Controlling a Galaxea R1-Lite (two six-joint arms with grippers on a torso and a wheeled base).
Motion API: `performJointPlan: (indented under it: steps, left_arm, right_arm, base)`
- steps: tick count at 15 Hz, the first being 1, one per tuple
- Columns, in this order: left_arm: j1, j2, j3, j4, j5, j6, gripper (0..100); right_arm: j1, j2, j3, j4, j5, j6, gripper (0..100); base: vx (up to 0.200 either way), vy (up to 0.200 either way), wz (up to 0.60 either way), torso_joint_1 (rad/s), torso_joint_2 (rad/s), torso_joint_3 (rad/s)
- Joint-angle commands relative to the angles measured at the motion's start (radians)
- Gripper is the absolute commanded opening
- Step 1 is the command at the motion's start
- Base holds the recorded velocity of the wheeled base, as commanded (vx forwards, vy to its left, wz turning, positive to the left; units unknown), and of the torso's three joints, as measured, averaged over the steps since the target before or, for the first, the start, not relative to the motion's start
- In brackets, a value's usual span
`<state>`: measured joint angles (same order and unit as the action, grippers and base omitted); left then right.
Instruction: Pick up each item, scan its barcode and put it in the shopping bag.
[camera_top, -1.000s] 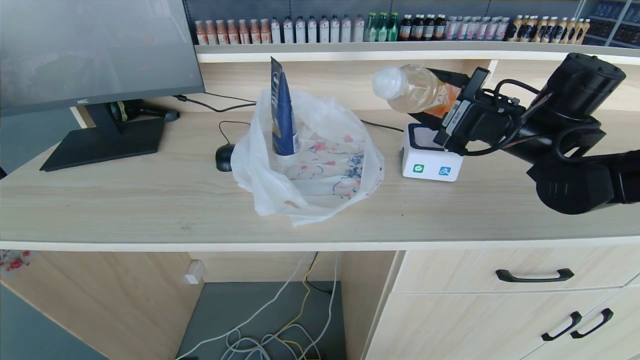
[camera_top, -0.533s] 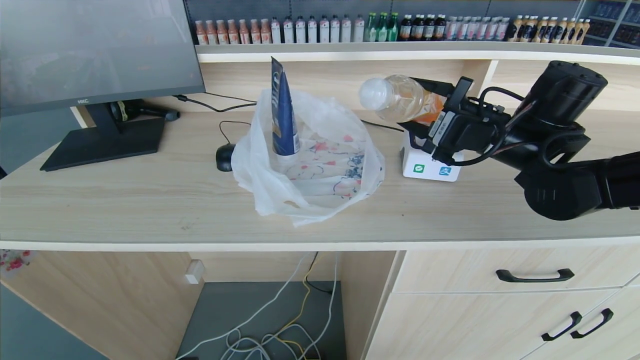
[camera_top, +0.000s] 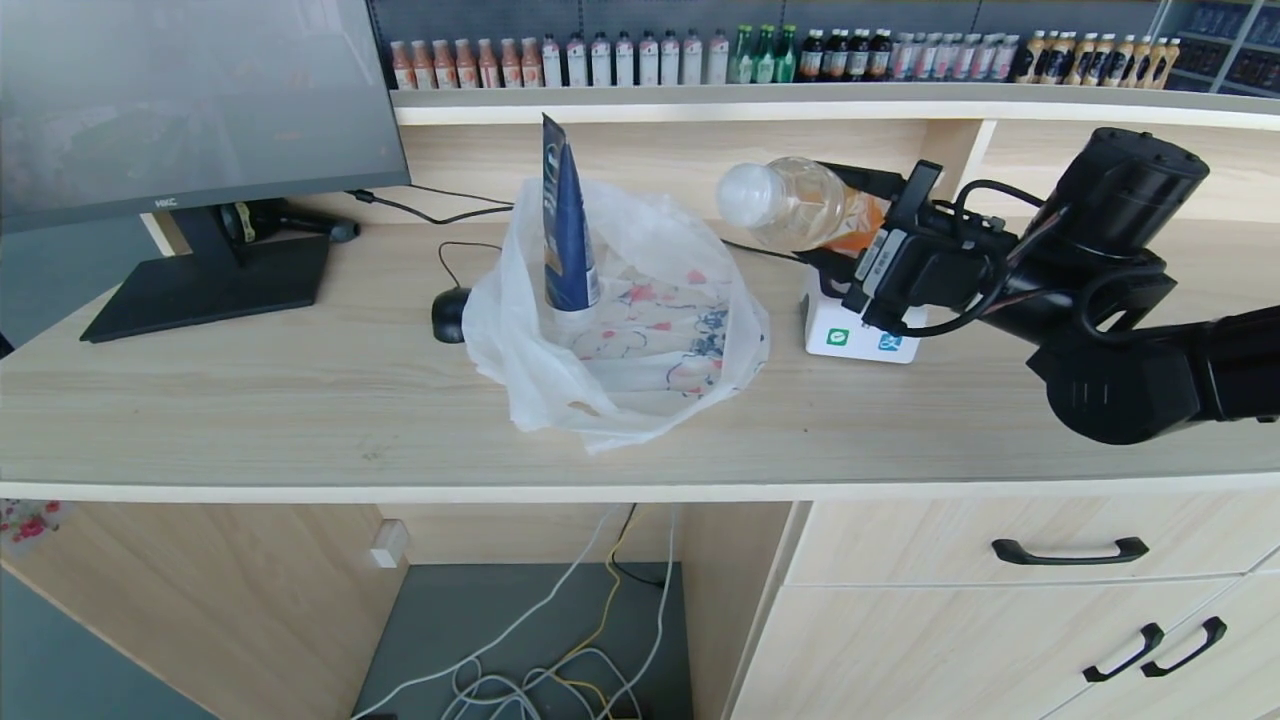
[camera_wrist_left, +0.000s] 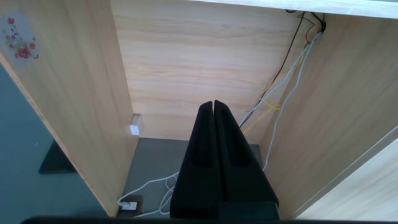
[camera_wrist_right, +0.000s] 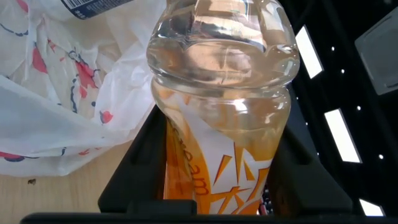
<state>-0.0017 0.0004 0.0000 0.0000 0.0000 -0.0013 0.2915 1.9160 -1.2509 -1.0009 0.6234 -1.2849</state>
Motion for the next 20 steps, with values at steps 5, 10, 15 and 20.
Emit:
performJointPlan:
  steps: [5,10,15,20]
  left_arm:
    - [0.0,0.0,0.0,0.0,0.0,0.0,0]
    - [0.0,0.0,0.0,0.0,0.0,0.0,0]
    - [0.0,0.0,0.0,0.0,0.0,0.0,0]
    - [0.0,0.0,0.0,0.0,0.0,0.0,0]
  right_arm:
    - [0.011,-0.006,0.011,-0.002,-0.002,-0.001,0]
    - [0.015,-0.006,0.013,-0.01,0.001,0.002,0]
    - [0.021,-0.006,0.03,-0.01,-0.005,0.004,0]
    - [0.021,-0.032,0.031,-0.01,-0.01,0.015,0]
  base:
    - [0.0,0.0,0.0,0.0,0.0,0.0]
    - [0.0,0.0,0.0,0.0,0.0,0.0]
    - [0.0,0.0,0.0,0.0,0.0,0.0]
    - [0.0,0.0,0.0,0.0,0.0,0.0]
